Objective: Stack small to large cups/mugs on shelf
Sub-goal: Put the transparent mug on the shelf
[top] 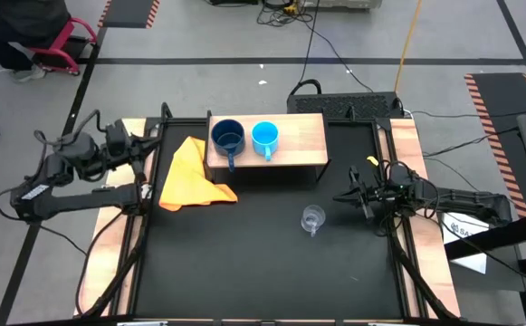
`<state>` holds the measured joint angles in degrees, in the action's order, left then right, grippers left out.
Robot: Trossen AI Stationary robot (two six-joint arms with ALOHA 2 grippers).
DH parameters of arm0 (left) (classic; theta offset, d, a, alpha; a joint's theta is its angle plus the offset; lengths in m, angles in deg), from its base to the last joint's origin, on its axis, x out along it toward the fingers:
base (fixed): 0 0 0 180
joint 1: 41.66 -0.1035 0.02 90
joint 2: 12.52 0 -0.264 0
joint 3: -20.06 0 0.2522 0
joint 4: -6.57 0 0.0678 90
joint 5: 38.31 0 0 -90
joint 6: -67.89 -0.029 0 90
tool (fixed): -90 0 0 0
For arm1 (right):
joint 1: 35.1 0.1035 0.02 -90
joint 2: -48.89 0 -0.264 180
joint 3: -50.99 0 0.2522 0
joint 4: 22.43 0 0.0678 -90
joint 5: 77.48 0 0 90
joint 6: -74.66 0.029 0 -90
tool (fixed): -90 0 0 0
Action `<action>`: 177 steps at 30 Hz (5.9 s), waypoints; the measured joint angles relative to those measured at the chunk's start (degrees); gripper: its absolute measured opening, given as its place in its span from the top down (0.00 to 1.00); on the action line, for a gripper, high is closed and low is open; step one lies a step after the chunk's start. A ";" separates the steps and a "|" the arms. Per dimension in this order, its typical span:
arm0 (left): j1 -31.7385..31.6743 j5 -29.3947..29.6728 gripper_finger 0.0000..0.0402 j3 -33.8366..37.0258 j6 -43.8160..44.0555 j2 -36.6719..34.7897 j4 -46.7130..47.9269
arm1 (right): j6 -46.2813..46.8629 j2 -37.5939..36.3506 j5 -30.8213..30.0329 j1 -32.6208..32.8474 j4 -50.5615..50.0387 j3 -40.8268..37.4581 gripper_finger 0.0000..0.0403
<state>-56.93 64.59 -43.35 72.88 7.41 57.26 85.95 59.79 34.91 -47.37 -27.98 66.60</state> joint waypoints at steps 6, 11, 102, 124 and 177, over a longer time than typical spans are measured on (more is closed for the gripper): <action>0.00 -2.33 1.00 6.87 5.34 -6.49 -6.34 | 0.02 0.00 0.00 -0.01 0.15 0.00 1.00; 0.00 -5.42 1.00 12.46 7.42 -9.46 -12.53 | 0.15 0.00 0.00 0.00 0.11 0.00 1.00; 0.04 -27.34 0.94 49.03 -9.15 -9.39 -39.62 | 2.65 0.07 0.20 -0.01 7.14 0.00 1.00; 0.04 -27.27 0.93 49.03 -11.89 -4.55 -39.63 | -10.53 10.88 -1.44 0.02 -2.30 9.02 1.00; 0.04 -27.82 0.92 49.03 -11.07 -4.55 -39.70 | -7.53 47.88 -8.90 9.74 -41.23 44.81 1.00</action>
<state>-56.88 36.77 5.68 61.81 2.86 17.56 78.42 107.67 26.01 -37.63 -69.21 111.40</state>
